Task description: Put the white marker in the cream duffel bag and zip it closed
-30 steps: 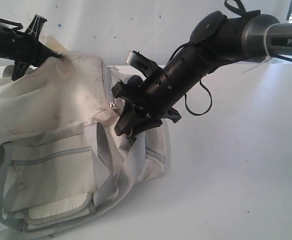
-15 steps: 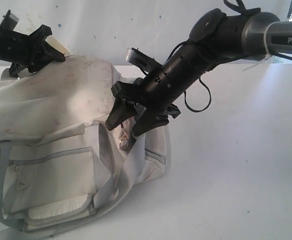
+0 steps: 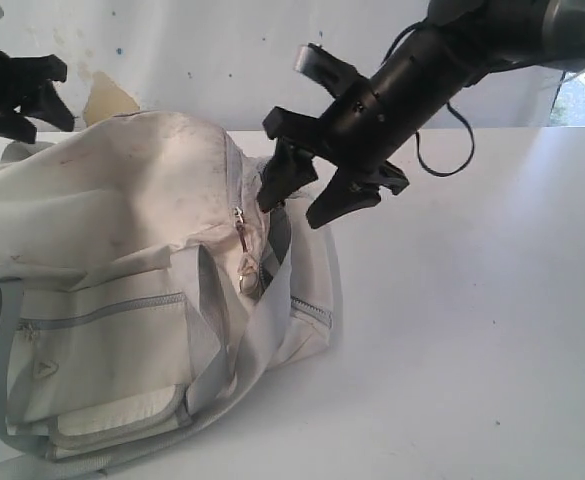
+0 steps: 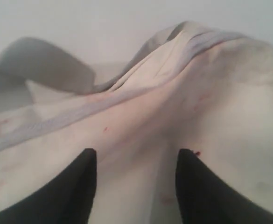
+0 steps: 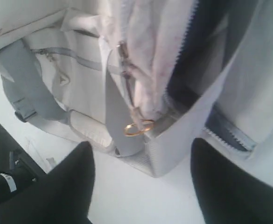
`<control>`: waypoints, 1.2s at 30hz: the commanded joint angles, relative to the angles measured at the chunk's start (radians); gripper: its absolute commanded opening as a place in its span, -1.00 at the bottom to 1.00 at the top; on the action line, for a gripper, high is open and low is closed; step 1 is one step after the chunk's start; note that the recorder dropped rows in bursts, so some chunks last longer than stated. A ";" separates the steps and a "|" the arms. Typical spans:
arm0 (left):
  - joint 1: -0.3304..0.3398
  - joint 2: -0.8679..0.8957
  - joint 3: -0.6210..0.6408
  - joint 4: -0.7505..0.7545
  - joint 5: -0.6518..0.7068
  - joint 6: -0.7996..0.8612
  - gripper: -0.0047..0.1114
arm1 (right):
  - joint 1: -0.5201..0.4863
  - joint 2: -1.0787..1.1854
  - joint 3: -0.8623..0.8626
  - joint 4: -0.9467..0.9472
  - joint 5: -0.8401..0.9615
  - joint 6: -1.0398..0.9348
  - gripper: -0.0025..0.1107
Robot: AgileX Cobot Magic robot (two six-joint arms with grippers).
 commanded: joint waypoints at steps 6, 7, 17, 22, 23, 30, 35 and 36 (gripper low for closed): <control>-0.003 -0.105 0.031 0.263 0.210 -0.150 -0.69 | -0.134 -0.016 0.005 -0.211 0.016 0.088 -0.53; -0.003 -0.120 0.046 0.263 0.210 -0.150 -0.73 | -0.141 -0.016 0.011 -0.270 0.016 0.109 -0.56; -0.003 -0.302 0.284 0.358 0.192 -0.171 -0.75 | -0.176 -0.106 0.161 -0.567 0.016 0.166 -0.96; -0.003 -0.399 0.407 0.448 0.176 -0.236 -0.75 | -0.246 -0.179 0.242 -0.567 -0.011 0.155 -0.96; -0.003 -0.442 0.470 0.448 0.140 -0.241 -0.75 | -0.281 -0.211 0.278 -0.567 -0.024 0.155 -0.96; -0.003 -0.614 0.688 0.448 -0.006 -0.254 -0.81 | -0.359 -0.376 0.466 -0.585 -0.163 0.114 -0.96; -0.003 -0.786 0.812 0.461 -0.100 -0.254 -0.92 | -0.358 -0.523 0.540 -0.589 -0.185 0.059 -0.96; -0.004 -0.842 0.831 0.461 -0.103 -0.254 -0.92 | -0.358 -0.564 0.555 -0.589 -0.195 0.042 -0.96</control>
